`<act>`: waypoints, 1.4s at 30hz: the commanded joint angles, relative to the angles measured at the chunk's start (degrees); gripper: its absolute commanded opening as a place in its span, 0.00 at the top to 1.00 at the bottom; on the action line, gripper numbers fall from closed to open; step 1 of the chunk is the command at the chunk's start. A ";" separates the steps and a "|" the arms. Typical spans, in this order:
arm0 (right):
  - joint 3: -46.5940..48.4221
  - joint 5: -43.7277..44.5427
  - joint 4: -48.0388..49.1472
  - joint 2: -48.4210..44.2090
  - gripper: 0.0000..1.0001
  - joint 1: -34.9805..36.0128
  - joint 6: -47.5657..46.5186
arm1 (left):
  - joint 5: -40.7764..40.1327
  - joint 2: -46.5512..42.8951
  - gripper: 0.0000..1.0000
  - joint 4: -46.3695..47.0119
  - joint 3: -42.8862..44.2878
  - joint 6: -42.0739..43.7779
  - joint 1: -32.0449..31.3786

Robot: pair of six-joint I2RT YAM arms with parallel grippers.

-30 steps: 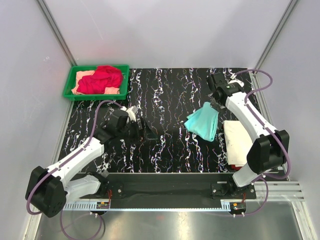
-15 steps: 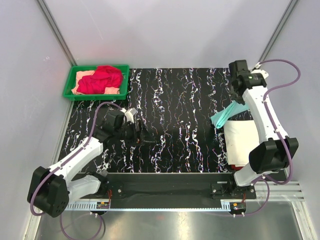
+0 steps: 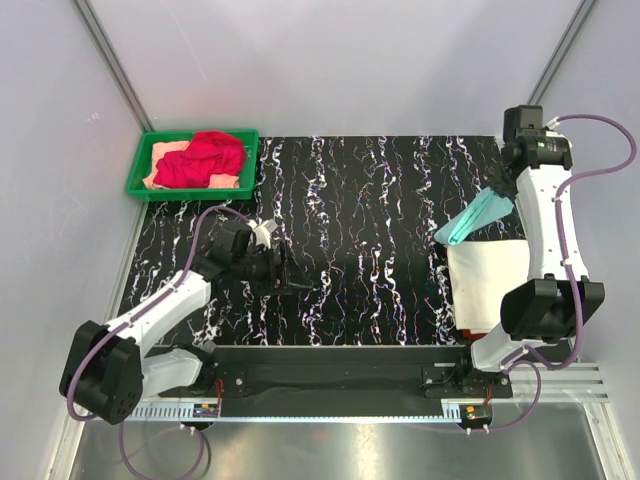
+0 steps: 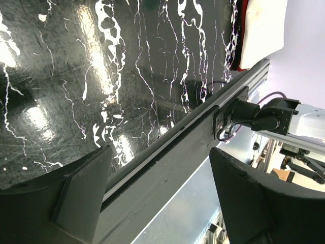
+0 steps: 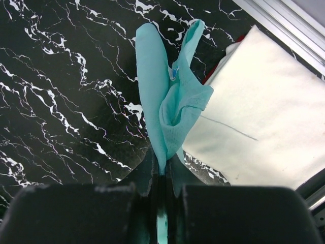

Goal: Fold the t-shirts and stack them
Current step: Neatly place the folded tshirt to the corner

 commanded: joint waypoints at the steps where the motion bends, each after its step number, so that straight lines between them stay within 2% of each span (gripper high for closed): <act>1: 0.21 -3.61 -0.50 -3.78 1.00 -3.11 -0.71 | 3.06 0.64 0.18 3.08 -0.80 -0.05 0.30; 9: 1.44 -7.12 -2.34 -4.57 1.00 -6.02 -0.54 | 4.11 1.79 0.18 3.69 -1.07 0.13 0.65; 31: -14.56 -15.91 1.08 -13.28 1.00 -18.76 -5.63 | 6.93 3.81 0.18 5.10 -2.03 -0.05 1.26; 42: -19.12 -16.27 2.05 -16.26 1.00 -25.09 -10.64 | 7.72 4.34 0.18 5.89 -2.30 -0.31 1.44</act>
